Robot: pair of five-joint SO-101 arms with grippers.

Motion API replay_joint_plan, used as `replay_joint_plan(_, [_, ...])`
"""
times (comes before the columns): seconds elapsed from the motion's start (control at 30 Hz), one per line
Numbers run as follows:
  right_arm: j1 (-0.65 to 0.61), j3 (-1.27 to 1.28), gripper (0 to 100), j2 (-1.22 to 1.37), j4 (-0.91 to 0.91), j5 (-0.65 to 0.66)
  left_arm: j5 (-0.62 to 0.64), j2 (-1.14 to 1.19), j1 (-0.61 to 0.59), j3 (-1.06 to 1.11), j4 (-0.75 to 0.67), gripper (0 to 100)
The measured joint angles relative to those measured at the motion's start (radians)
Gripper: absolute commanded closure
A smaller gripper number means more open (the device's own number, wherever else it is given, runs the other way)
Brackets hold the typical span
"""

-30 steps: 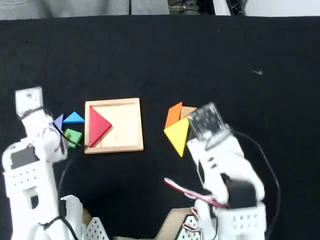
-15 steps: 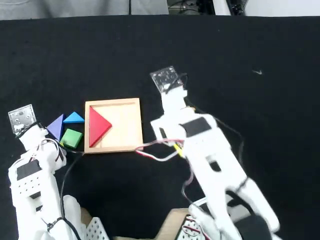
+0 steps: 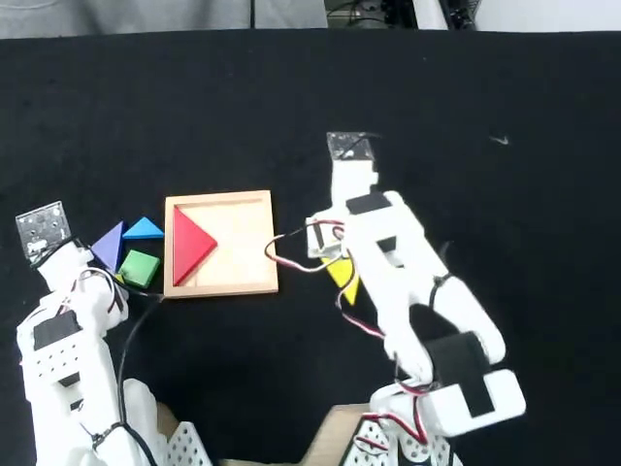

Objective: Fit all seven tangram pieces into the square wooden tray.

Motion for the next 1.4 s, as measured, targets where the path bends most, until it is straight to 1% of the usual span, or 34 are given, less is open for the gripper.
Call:
replay_joint_plan(0.17, [0.009, -0.002, 78.9, 0.035, -0.003, 0.000, 0.000, 0.000, 0.000, 0.000, 0.000, 84])
replay_joint_plan(0.33, [0.009, -0.057, 78.5, 0.101, -0.018, 0.000, 0.000, 0.000, 0.000, 0.000, 0.000, 84])
replay_joint_plan(0.47, [0.009, -0.124, 72.1, 0.158, 0.023, 0.000, 0.000, 0.000, 0.000, 0.000, 0.000, 84])
replay_joint_plan(0.53, [0.005, -0.146, 72.1, 0.181, 0.044, 0.000, 0.000, 0.000, 0.000, 0.000, 0.000, 84])
replay_joint_plan(0.67, [-0.020, -0.149, 73.3, 0.144, 0.117, 0.000, 0.000, 0.000, 0.000, 0.005, -0.031, 84])
replay_joint_plan(0.8, [-0.071, -0.149, 73.3, 0.061, 0.133, 0.000, 0.000, -0.003, 0.000, 0.020, -0.046, 84])
replay_joint_plan(0.93, [-0.072, -0.149, 73.3, 0.046, 0.135, 0.000, 0.000, -0.003, 0.000, 0.020, -0.046, 84])
replay_joint_plan(1.0, [-0.075, -0.143, 73.3, 0.046, 0.118, 0.000, 0.000, -0.003, 0.000, 0.020, -0.046, 84])
replay_joint_plan(1.23, [-0.075, -0.025, 72.9, 0.046, -0.035, 0.003, 0.000, -0.003, 0.000, 0.020, -0.046, 84])
replay_joint_plan(1.4, [-0.075, -0.017, 72.9, 0.046, -0.054, 0.003, 0.000, -0.003, 0.000, 0.020, -0.046, 84])
